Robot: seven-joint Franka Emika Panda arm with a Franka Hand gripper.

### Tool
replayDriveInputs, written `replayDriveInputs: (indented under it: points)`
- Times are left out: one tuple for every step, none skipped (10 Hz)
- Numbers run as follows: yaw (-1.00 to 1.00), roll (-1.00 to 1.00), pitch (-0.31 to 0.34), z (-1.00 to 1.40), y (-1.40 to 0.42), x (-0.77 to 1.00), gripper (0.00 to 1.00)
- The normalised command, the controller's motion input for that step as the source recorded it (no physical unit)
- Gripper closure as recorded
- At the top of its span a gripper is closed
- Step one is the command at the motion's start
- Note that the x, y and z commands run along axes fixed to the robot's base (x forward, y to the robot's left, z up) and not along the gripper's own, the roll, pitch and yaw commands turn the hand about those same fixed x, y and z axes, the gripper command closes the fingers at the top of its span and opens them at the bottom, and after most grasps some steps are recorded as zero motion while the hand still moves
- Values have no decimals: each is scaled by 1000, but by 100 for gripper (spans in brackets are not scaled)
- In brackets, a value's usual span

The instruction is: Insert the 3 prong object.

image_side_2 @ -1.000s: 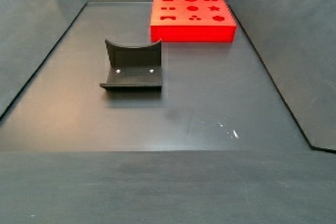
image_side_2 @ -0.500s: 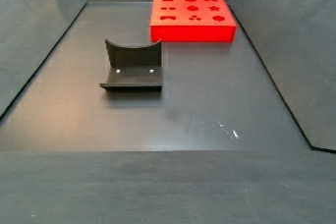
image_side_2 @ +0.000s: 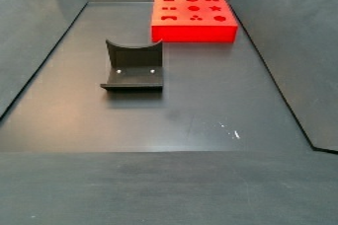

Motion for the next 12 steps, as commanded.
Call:
replayDriveInputs:
  points:
    - [-363, -427, -314, -140, 149, -374, 100]
    - [-257, -480, -323, -23, 137, -274, 100]
    - [-94, -470, -314, -20, 100, -163, 100]
    - [-17, -191, -216, -111, 0, 0, 100]
    - [0, 119, 0, -354, -143, 451, 100]
    - [126, 470, 56, -283, -280, 651, 100]
    - [89, 500, 83, -143, -240, 594, 100]
    - [60, 500, 93, -111, -251, 497, 100]
    - [0, 500, 80, -180, -154, 11, 100]
    - [0, 226, 44, -191, 0, 37, 100]
    - [0, 37, 0, -337, 0, 0, 100]
    - [-14, 27, 0, -534, 60, 0, 100]
